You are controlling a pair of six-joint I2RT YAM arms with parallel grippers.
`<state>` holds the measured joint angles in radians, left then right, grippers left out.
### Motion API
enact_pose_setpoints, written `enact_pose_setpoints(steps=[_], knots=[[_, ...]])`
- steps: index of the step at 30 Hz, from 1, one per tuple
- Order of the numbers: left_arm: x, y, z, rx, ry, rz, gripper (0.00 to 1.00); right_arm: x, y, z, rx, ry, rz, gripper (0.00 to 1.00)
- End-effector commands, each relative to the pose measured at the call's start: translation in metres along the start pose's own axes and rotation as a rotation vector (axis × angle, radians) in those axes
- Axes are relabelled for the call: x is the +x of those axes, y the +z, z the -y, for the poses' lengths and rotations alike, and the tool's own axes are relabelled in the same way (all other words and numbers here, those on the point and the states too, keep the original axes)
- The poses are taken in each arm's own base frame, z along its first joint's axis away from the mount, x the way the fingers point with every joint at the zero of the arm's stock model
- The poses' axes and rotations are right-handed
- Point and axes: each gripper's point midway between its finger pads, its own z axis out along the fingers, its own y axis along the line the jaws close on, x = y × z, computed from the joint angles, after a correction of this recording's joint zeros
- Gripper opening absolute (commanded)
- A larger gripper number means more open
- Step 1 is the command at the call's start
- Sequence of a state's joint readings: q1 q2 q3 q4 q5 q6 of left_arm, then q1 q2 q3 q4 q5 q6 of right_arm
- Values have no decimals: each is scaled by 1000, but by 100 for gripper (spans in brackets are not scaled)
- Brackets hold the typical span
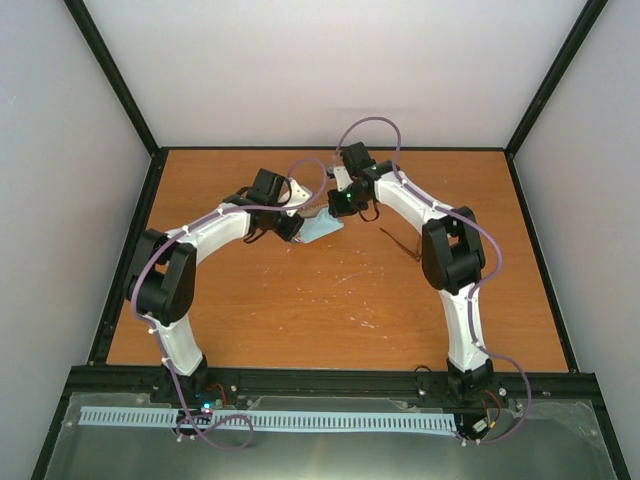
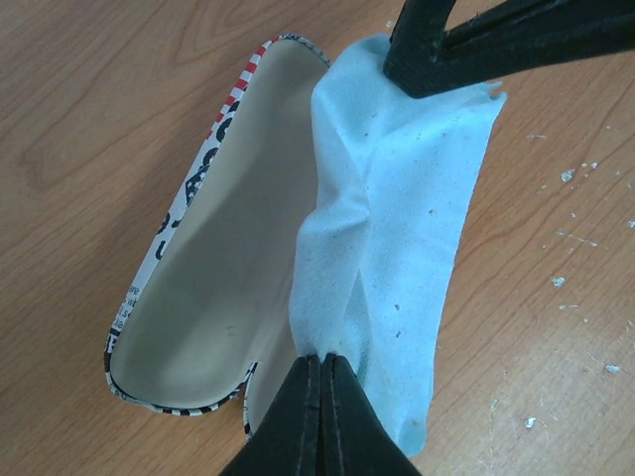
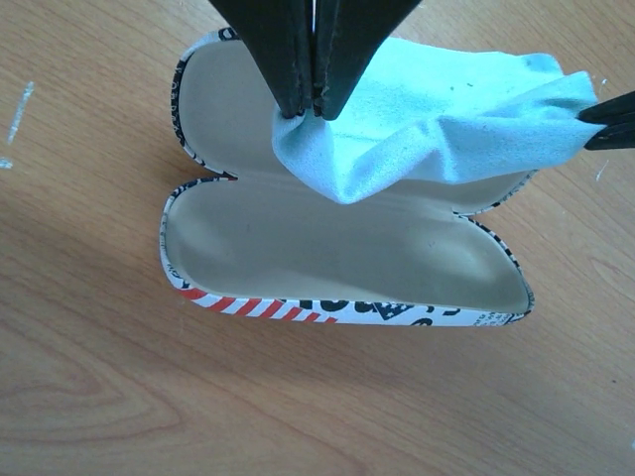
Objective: Organize the sunglasses
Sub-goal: Place the glasses cleaning cloth in the sunglasses case.
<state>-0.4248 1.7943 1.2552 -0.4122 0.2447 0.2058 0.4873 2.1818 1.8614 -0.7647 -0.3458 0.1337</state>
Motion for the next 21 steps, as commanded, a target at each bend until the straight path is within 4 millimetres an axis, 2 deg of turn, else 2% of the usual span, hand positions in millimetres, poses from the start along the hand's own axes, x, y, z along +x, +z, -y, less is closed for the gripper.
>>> enact_pose_setpoints(steps=[1, 14, 21], knots=[[-1, 2, -3, 15, 12, 15, 1, 0, 7, -8, -24, -19, -21, 3], [8, 13, -9, 34, -6, -4, 0, -5, 22, -8, -45, -13, -40, 3], [13, 15, -19, 26, -22, -11, 1, -4, 32, -6, -57, -9, -60, 3]])
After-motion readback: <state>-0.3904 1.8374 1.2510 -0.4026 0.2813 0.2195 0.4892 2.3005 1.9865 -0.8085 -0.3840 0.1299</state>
